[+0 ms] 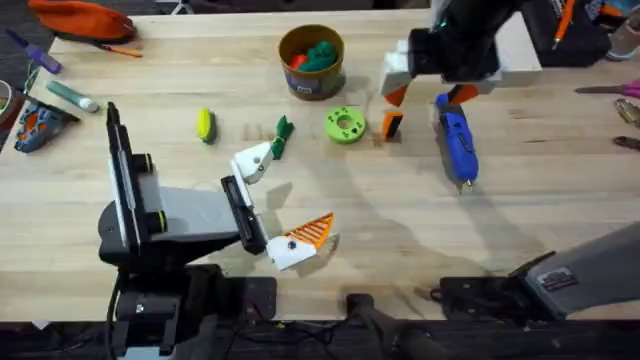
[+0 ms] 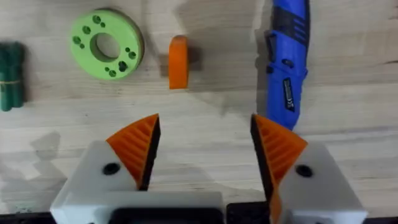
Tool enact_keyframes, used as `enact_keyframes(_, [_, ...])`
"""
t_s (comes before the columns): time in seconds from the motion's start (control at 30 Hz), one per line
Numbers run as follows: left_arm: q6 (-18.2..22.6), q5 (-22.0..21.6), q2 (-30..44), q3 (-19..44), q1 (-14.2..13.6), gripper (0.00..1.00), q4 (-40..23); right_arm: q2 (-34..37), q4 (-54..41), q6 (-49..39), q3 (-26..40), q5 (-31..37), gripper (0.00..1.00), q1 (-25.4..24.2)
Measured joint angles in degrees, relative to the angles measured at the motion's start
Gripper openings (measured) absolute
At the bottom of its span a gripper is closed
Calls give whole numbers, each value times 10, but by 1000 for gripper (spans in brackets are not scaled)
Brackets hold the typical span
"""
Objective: Pick up the gripper from the table and insert it into the empty holder that is missing its gripper. Then pick up a screw, insert it into the mounting hole, and use the screwdriver to tighten it. Finally, clean up the table by picking up the vegetable and placing it into the bucket.
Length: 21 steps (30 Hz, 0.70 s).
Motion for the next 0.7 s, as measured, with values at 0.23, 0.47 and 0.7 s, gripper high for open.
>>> enact_keyframes(0.23, [0, 0, 0, 0, 0, 985, 0, 41, 16, -13, 0, -8, 908, 1])
enact_keyframes(0.47, [0, 0, 0, 0, 0, 986, 0, 62, 62, -42, -9, -55, 908, -8])
enact_keyframes(0.7, [0, 0, 0, 0, 0, 985, 0, 63, 105, -70, -64, -71, 861, -28])
